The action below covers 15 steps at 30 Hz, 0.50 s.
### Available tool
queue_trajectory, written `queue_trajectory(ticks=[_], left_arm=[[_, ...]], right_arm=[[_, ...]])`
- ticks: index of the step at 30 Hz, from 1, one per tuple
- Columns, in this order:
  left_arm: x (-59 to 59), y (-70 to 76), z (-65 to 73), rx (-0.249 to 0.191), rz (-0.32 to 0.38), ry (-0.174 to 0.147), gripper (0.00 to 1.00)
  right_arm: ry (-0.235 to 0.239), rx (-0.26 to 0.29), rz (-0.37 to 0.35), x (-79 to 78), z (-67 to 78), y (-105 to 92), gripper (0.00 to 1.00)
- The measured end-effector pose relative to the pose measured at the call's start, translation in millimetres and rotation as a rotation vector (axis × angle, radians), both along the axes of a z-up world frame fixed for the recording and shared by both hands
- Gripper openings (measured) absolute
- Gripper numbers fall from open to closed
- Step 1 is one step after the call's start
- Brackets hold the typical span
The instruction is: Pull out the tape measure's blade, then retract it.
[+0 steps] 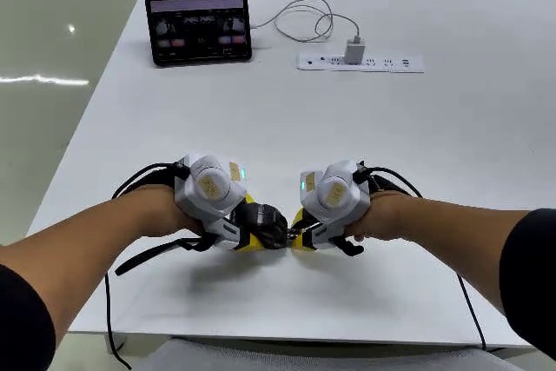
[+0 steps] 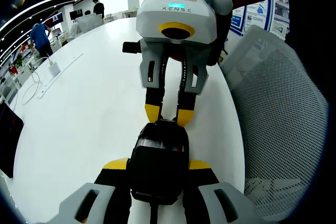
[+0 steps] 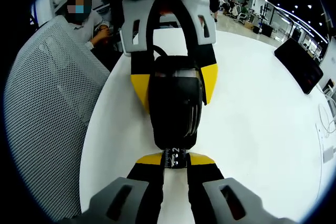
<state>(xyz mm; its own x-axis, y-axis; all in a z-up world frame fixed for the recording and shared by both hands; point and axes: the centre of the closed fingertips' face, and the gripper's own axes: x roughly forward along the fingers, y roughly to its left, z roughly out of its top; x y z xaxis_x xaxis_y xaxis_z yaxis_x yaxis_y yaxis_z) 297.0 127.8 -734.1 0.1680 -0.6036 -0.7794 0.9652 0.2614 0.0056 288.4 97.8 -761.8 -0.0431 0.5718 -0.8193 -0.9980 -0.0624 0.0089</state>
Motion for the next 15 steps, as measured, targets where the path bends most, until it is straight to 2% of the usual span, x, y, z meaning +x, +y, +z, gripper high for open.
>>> queue_trajectory(ticks=[2, 6, 10, 15], left_arm=[[-0.6, 0.3, -0.4, 0.017, -0.012, -0.011, 0.34], [-1.4, 0.7, -0.2, 0.012, -0.014, -0.007, 0.34], [-0.3, 0.1, -0.1, 0.013, -0.004, -0.009, 0.34], [-0.2, 0.3, 0.3, 0.009, 0.0, -0.009, 0.34]], right_arm=[[0.027, 0.011, -0.032, 0.4, 0.7, -1.1, 0.11], [0.01, 0.008, 0.0, -3.3, 1.8, -3.9, 0.1], [0.01, 0.032, -0.031, 0.0, 2.2, -7.9, 0.1], [0.006, 0.025, -0.03, 0.5, 2.4, -13.3, 0.1]])
